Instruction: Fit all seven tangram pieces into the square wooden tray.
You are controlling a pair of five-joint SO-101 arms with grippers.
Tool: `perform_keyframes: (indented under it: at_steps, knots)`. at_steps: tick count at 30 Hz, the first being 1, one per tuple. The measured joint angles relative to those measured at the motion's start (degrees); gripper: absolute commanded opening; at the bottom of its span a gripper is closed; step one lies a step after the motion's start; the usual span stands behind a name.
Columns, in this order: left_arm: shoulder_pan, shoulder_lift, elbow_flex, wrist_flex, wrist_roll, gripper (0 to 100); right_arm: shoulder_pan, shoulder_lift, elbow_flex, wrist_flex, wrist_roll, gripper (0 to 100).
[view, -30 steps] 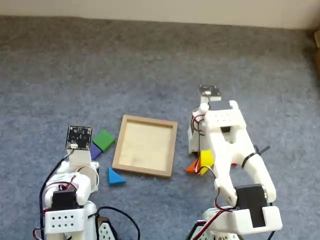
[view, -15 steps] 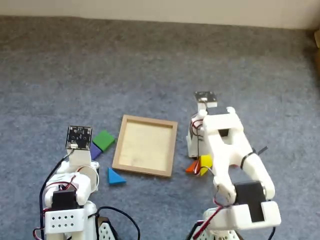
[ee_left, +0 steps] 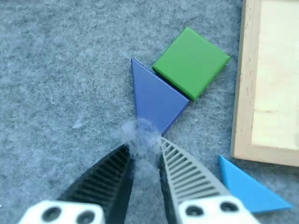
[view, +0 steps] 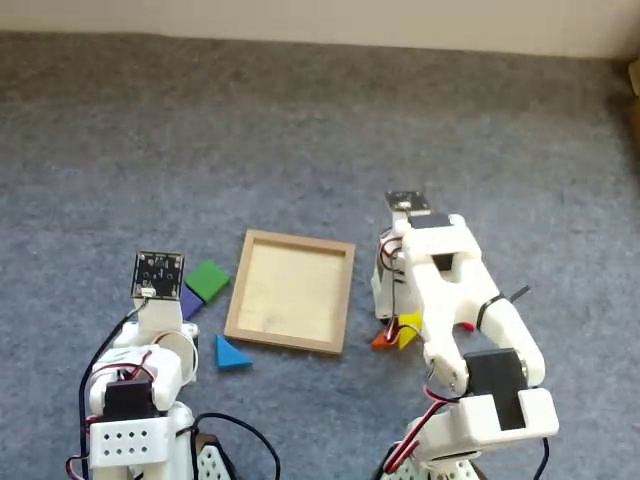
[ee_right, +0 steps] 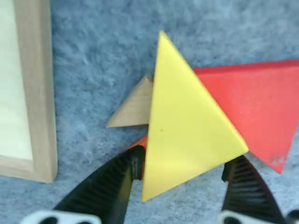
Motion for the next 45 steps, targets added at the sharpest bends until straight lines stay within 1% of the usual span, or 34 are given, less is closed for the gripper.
perform_keyframes:
  at_steps: [5,8,10,14,23,26,32,39,45]
  knots:
    - [0.00,0.00,0.00,0.00,0.00,8,0.00,-0.44,0.00,0.00,0.00,26.2]
    - [0.00,0.00,0.00,0.00,0.00,8,0.00,-3.25,0.18,0.18,0.00,26.5]
    - [0.00,0.00,0.00,0.00,0.00,8,0.09,-6.33,0.18,0.97,0.00,28.7]
    - [0.00,0.00,0.00,0.00,0.00,8,0.00,-9.49,0.18,1.85,3.08,35.1]
    - [0.00,0.00,0.00,0.00,0.00,8,0.00,-9.76,0.18,1.05,4.22,35.3]
    - [0.00,0.00,0.00,0.00,0.00,8,-1.58,-9.76,0.18,0.97,5.27,35.3]
    - [0.00,0.00,0.00,0.00,0.00,8,-2.02,-9.76,0.18,-2.81,5.89,35.3]
    - [0.00,0.00,0.00,0.00,0.00,8,-2.20,-9.58,0.18,-3.52,6.07,35.3]
    - [0.00,0.00,0.00,0.00,0.00,8,-2.20,-2.11,0.26,-3.69,6.07,35.3]
